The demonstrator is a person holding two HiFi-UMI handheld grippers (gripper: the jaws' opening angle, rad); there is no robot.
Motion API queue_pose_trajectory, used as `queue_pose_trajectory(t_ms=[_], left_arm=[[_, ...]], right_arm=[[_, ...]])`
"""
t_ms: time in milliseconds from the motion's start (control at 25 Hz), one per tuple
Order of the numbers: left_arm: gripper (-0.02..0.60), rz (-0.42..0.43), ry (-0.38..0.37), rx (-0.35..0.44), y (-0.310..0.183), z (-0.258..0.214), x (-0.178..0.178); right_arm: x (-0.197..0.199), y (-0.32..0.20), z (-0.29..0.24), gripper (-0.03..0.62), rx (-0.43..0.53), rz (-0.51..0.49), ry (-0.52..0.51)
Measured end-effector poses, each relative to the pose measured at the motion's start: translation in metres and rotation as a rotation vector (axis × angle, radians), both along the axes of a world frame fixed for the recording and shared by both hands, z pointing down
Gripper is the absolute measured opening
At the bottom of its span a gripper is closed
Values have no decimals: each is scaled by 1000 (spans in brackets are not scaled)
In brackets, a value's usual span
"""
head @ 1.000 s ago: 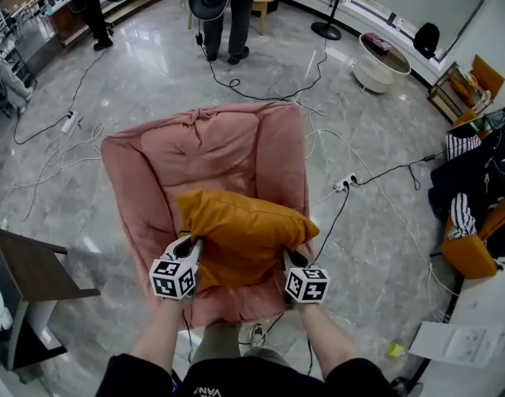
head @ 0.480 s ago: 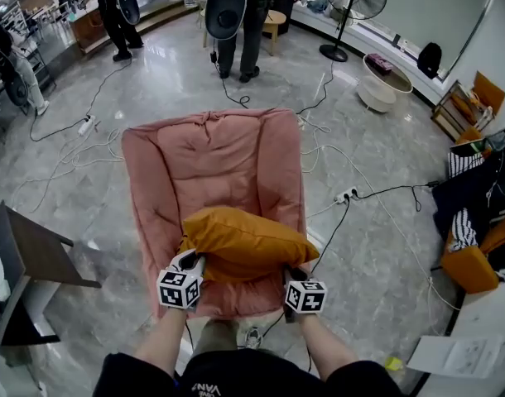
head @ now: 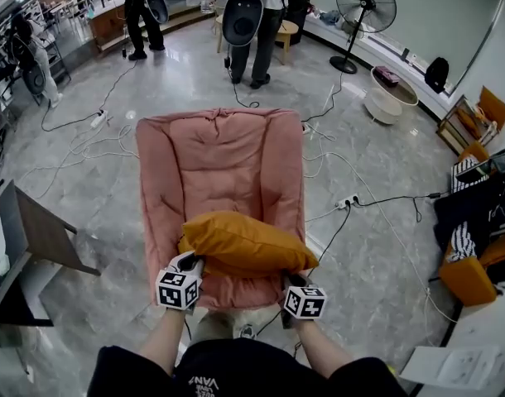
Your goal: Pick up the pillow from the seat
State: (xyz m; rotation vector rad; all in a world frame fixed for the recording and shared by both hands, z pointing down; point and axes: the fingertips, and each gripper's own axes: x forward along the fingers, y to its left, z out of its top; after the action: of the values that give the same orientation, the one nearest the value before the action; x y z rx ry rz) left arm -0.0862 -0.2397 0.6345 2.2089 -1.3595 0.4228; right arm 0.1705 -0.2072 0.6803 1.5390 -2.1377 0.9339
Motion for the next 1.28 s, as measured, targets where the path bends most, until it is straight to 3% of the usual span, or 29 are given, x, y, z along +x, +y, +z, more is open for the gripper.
queue_pose_trajectory(t_ms=[320, 920, 1280], left_arm=[[34, -35, -47, 53, 27, -25, -12], [26, -53, -12, 249, 53, -114, -20], [25, -94, 37, 381, 75, -178, -34]], right_arm=[[-11, 23, -36, 20, 79, -94, 30], [-14, 29, -151, 20, 354, -155, 26], [-26, 30, -237, 20, 540, -193, -48]])
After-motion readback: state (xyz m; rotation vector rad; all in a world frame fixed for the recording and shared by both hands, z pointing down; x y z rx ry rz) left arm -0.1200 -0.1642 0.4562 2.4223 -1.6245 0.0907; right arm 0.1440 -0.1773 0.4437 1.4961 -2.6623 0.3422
